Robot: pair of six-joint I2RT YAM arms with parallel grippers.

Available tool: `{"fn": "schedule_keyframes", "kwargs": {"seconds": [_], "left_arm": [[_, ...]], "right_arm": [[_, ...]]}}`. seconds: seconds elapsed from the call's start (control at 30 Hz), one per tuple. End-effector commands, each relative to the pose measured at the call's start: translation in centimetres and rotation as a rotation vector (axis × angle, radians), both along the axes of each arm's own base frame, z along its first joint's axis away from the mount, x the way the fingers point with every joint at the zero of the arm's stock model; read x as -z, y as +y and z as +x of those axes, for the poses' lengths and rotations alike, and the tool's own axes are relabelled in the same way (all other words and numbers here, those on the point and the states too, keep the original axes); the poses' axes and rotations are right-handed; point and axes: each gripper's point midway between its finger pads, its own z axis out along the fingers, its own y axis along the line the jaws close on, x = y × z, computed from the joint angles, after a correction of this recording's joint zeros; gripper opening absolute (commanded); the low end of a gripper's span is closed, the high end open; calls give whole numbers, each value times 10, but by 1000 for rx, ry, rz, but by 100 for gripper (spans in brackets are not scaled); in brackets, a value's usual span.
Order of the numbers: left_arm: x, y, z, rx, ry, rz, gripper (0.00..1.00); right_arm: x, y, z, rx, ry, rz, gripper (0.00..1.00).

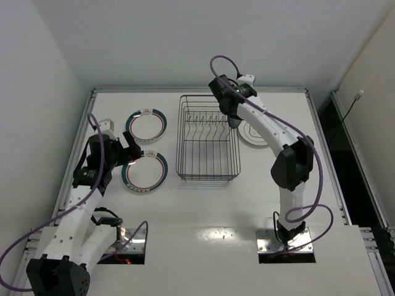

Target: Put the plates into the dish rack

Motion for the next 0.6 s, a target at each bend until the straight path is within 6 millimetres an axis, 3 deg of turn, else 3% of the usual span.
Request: {"fn": "schedule_keyframes", "kwargs": {"seconds": [0.0, 0.13, 0.43, 0.57], "left_arm": [[-12, -2, 5, -1, -36, -1, 100], [-12, -2, 5, -1, -36, -1, 100], [-10, -2, 6, -1, -27, -1, 100], [-10, -2, 6, -1, -27, -1, 100]], "right_arm": [[-18, -10, 0, 50, -59, -56, 0], [12, 0, -2, 26, -5, -91, 0], [51, 42, -13, -69, 65, -80, 0], [66, 48, -17, -72, 106, -53, 5]]}}
